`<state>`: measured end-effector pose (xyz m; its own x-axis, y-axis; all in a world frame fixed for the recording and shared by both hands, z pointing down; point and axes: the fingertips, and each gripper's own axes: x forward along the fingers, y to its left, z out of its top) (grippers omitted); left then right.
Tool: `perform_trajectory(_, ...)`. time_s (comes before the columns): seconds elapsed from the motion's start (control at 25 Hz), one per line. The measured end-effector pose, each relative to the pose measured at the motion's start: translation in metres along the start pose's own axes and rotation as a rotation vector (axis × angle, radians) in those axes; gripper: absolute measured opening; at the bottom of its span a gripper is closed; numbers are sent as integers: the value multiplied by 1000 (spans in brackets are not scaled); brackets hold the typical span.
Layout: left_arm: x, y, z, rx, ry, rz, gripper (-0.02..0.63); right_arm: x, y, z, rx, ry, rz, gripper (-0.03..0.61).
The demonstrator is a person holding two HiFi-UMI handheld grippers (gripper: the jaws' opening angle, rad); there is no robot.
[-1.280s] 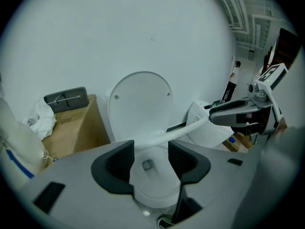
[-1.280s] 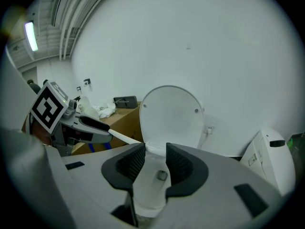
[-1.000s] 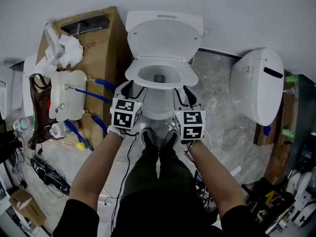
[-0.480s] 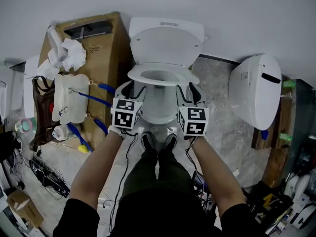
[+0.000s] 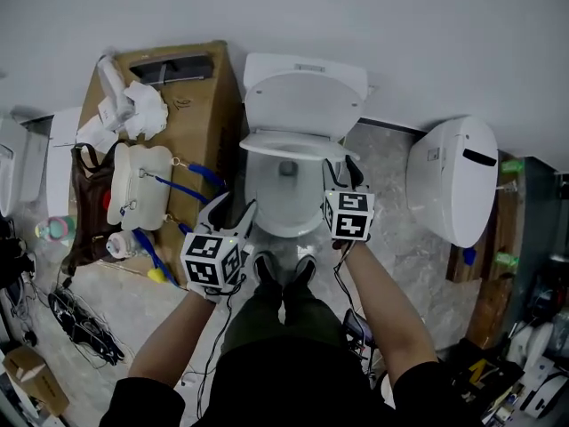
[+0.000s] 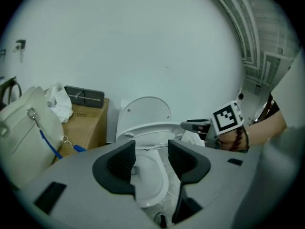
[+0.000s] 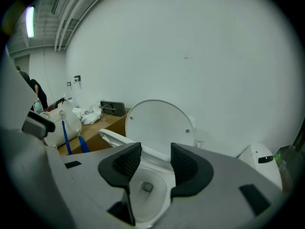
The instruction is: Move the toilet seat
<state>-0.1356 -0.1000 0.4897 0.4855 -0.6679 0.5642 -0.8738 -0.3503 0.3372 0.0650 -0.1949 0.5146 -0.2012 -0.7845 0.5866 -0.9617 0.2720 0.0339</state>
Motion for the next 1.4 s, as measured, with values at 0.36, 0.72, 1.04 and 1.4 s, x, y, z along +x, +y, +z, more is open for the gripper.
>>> perform_trajectory(0.36,-96,-57,-7,-19,-17,-141,221,12,-6,22,-16,18,-42,195)
perform_trajectory(0.72,-124,-68,7,-57,-56,-139,221,17,-11,33,8,21,-56,195)
perform_trajectory(1.04,-103,-103,32,-70,-69,-149,221,31,-22,51,-7,-1,-34,206)
perform_trajectory(1.4,-72,-126,51,-91,-85,-131,221,52,-37,74,-37,-8,-6,230)
